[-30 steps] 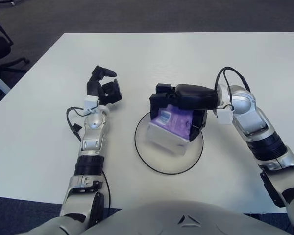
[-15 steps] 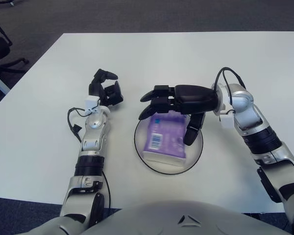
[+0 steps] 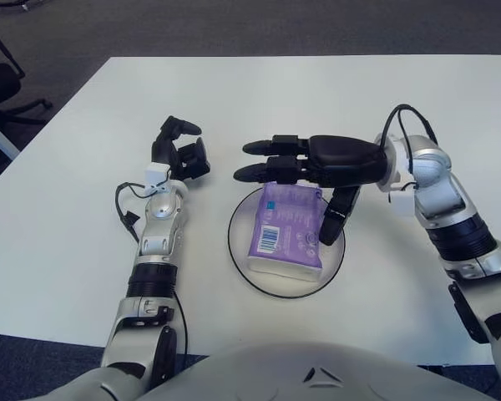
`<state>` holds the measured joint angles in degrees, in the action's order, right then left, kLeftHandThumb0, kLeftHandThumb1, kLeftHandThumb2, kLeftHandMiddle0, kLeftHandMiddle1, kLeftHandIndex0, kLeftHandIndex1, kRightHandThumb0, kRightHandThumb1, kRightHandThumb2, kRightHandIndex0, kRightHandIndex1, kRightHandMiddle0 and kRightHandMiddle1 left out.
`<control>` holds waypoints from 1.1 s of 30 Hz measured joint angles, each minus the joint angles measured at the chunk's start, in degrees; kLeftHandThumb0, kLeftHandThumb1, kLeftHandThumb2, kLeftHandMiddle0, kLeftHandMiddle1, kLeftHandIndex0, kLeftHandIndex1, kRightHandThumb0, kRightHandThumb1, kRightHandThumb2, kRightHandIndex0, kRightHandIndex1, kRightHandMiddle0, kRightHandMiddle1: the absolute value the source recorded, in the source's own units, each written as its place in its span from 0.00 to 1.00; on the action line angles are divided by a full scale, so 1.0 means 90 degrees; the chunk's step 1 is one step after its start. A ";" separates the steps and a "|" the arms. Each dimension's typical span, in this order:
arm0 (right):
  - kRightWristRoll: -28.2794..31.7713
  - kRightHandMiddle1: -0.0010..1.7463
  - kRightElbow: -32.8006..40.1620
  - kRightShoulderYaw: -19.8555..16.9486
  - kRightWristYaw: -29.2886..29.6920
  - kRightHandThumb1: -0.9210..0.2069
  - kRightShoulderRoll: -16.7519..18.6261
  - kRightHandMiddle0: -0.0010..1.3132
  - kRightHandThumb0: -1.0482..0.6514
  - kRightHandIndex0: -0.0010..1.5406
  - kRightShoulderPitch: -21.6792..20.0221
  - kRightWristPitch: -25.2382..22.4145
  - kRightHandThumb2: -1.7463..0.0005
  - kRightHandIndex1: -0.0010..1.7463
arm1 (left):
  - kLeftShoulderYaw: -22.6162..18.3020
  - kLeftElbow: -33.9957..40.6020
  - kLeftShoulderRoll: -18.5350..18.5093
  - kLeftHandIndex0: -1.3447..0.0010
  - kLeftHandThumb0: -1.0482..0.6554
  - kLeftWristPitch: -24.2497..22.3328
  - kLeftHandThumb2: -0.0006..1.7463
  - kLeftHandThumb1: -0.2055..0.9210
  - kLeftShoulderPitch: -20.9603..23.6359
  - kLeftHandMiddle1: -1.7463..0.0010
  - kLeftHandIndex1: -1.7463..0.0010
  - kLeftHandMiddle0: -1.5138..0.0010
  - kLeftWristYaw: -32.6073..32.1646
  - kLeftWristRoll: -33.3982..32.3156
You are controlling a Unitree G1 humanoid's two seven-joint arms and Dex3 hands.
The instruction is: Put the tissue paper into the plate.
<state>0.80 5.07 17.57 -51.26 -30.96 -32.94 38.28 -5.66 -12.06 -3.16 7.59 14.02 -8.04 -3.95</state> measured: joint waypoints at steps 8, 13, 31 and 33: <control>0.0009 0.00 0.0000 0.0000 -0.0004 0.06 -0.0008 0.00 0.01 0.00 0.0000 -0.0003 0.92 0.00 | -0.0139 -0.0216 -0.0007 0.60 0.35 0.0349 0.69 0.55 0.0073 0.00 0.00 0.15 0.0318 -0.0271; 0.0013 0.00 0.0000 0.0000 -0.0005 0.05 -0.0008 0.00 0.01 0.00 0.0000 -0.0003 0.93 0.00 | -0.0161 -0.0240 -0.0005 0.60 0.35 0.0488 0.68 0.56 0.0086 0.00 0.00 0.15 0.0391 -0.0303; -0.0854 0.31 -0.1304 -0.1679 0.1871 0.00 -0.0451 0.00 0.03 0.12 -0.0297 -0.1032 0.89 0.02 | -0.0195 -0.0153 0.0090 0.61 0.36 0.0544 0.67 0.57 0.0122 0.00 0.00 0.14 0.0542 -0.0403; -0.0861 0.35 -0.1393 -0.1742 0.2143 0.01 -0.0300 0.00 0.05 0.13 -0.0280 -0.1164 0.90 0.03 | -0.0204 -0.0135 0.0066 0.61 0.36 0.0544 0.67 0.57 0.0095 0.00 0.00 0.14 0.0569 -0.0419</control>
<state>-6.95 -7.46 1.89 -31.97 -33.66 -35.46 27.81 -7.50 -13.27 -2.57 12.48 14.87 -2.92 -7.72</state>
